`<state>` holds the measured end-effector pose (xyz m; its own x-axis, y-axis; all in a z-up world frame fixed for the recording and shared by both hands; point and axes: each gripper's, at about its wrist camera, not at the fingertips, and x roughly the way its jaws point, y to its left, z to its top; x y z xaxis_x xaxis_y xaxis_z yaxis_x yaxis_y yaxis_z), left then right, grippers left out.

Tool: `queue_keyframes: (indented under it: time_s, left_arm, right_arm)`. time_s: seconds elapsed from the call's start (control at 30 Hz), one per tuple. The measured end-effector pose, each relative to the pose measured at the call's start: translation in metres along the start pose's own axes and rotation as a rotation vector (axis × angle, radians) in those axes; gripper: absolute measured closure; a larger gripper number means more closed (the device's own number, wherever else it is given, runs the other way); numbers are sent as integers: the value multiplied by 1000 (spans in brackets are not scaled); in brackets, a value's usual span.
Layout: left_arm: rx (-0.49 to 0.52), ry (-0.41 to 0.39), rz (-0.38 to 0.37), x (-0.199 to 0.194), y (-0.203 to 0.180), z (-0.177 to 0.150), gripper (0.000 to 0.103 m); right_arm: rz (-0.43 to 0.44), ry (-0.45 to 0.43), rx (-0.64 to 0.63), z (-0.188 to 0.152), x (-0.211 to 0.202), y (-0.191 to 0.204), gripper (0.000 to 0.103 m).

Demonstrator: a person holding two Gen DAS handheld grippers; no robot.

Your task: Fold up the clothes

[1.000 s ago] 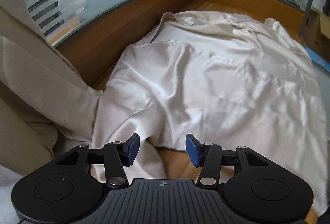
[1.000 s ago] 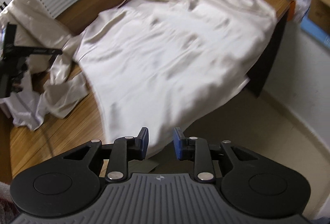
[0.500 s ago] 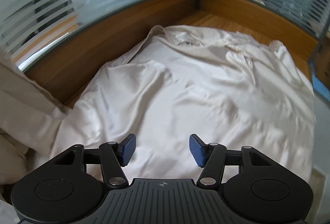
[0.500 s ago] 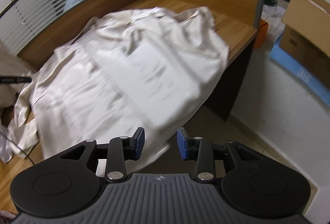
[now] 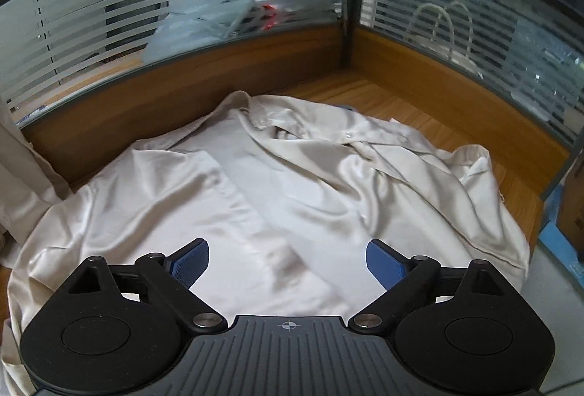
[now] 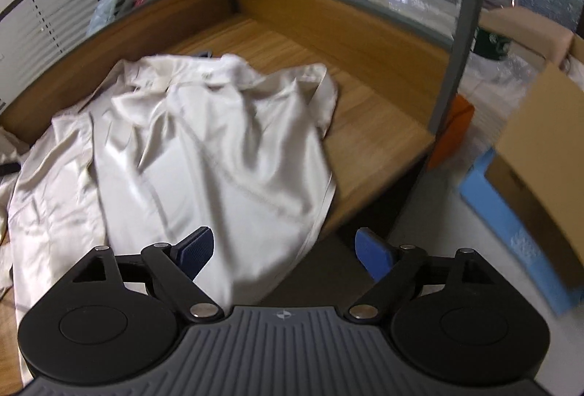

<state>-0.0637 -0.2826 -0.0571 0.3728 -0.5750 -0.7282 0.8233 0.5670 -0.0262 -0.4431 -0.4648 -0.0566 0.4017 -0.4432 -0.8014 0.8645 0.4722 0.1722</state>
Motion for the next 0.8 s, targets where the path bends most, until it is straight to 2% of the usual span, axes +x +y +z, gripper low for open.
queue_keyframes:
  time_s: [0.13, 0.23, 0.33, 0.53, 0.6, 0.73, 0.8]
  left_arm:
    - [-8, 26, -13, 13, -23, 1, 8]
    - [-33, 44, 7, 23, -35, 6, 8]
    - [-69, 42, 35, 31, -44, 13, 7]
    - [-190, 21, 113, 40, -53, 25, 7]
    - [-214, 23, 134, 39, -54, 25, 7]
    - [-264, 27, 175, 39, -56, 27, 6]
    - [-289, 29, 196, 39, -57, 28, 6]
  right_arm:
    - [6, -32, 1, 35, 25, -14, 14]
    - [-7, -46, 7, 61, 49, -23, 14]
    - [19, -69, 38, 85, 74, -30, 16]
    - [31, -59, 58, 132, 138, -42, 37]
    - [13, -56, 58, 143, 158, -43, 40]
    - [-14, -42, 34, 159, 195, -43, 53]
    - [-21, -45, 30, 165, 207, -44, 54]
